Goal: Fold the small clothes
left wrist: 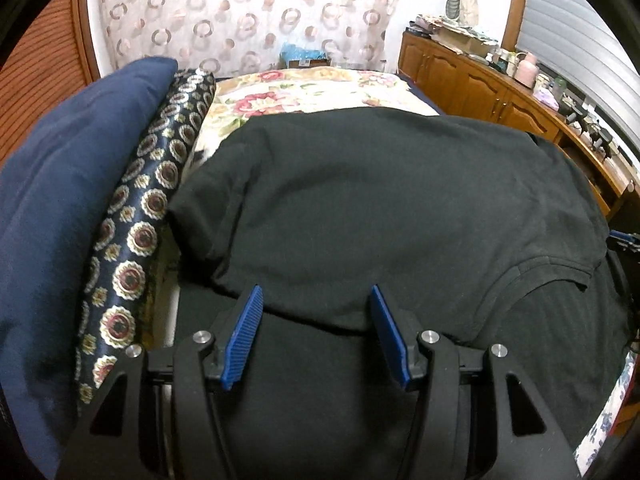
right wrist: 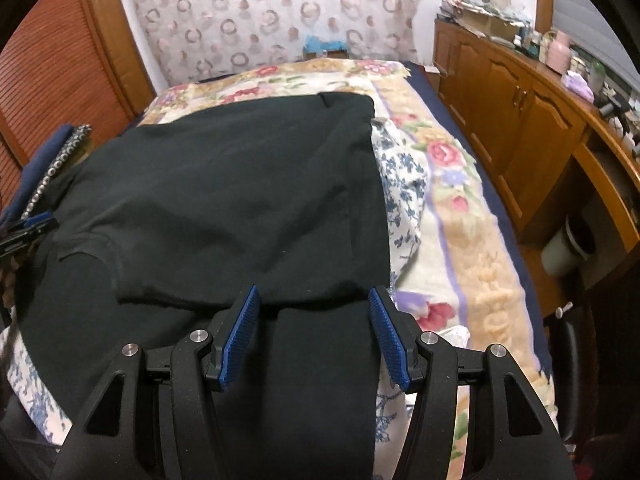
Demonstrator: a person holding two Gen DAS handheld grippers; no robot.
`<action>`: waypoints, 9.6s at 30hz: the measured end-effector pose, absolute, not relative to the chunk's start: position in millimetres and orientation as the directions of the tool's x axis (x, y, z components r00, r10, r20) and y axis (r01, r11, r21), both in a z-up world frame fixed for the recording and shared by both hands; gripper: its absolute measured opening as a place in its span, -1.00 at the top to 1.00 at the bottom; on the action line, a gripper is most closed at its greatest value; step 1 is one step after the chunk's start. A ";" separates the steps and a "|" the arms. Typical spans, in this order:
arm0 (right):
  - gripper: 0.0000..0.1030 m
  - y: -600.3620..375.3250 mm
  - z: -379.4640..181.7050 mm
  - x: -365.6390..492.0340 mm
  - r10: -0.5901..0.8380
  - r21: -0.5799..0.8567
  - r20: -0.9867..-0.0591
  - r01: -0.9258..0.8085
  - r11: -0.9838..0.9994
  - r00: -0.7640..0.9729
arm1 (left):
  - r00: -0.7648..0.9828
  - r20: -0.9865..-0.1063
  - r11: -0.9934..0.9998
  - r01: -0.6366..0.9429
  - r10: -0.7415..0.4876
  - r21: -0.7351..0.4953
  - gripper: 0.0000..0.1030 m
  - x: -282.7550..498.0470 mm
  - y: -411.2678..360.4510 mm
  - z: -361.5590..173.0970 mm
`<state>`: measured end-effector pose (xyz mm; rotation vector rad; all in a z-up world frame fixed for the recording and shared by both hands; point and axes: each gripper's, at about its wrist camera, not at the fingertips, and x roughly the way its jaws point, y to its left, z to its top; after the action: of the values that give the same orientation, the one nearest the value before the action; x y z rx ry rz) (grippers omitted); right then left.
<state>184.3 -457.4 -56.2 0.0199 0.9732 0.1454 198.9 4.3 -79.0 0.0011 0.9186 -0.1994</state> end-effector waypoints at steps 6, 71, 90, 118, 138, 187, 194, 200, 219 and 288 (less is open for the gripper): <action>0.53 -455.7 -55.7 193.1 0.114 0.070 -0.805 -0.098 0.993 0.582 | 0.586 -0.791 0.982 0.154 -0.178 -0.106 -0.07 202.5 3.4 -79.1; 0.93 -448.5 29.1 63.7 0.132 -0.030 -0.548 -0.177 0.984 0.826 | 0.827 -0.527 0.980 0.138 -0.195 -0.146 0.97 70.1 55.0 -5.1; 0.13 -433.3 -21.5 50.2 0.119 -0.032 -0.642 -0.182 0.983 0.758 | 0.748 -0.644 0.987 0.107 -0.160 -0.121 0.31 53.9 67.8 -44.6; -0.31 -354.9 -78.0 111.1 0.187 -0.027 -0.769 -0.323 0.946 0.611 | 0.708 -0.695 0.993 0.087 -0.122 -0.085 0.99 79.0 63.5 -65.2; -0.35 -354.2 -78.1 111.5 0.187 -0.024 -0.769 -0.319 0.947 0.612 | 0.644 -0.753 0.991 0.072 -0.133 -0.113 0.01 75.7 80.8 -87.0; -0.56 -401.6 -50.4 71.4 0.148 -0.025 -0.729 -0.242 0.970 0.668 | 0.717 -0.529 0.885 0.430 -0.454 -0.176 0.92 86.3 -26.9 20.2; -0.50 -425.2 -27.8 49.8 0.152 -0.013 -0.692 -0.222 0.975 0.706 | 0.658 -0.508 0.807 0.574 -0.556 -0.140 0.92 105.0 -102.6 53.1; -0.49 -440.2 -12.6 38.9 0.140 -0.007 -0.666 -0.194 0.981 0.733 | 0.600 -0.511 0.740 0.664 -0.615 -0.110 0.92 113.1 -165.0 73.9; -0.49 -447.6 -7.9 41.9 0.145 0.017 -0.659 -0.178 0.984 0.738 | 0.568 -0.560 0.740 0.660 -0.603 -0.128 -0.03 118.3 -169.1 59.5; 0.90 -363.0 39.0 226.6 0.281 -0.042 -0.645 -0.401 0.915 0.710 | 0.632 -0.676 0.900 0.422 -0.379 -0.110 -0.05 180.8 -40.6 -28.8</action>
<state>226.6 -363.0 39.0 -0.1847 0.6832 0.3809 180.8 -40.6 -28.8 0.0604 0.7590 -0.4582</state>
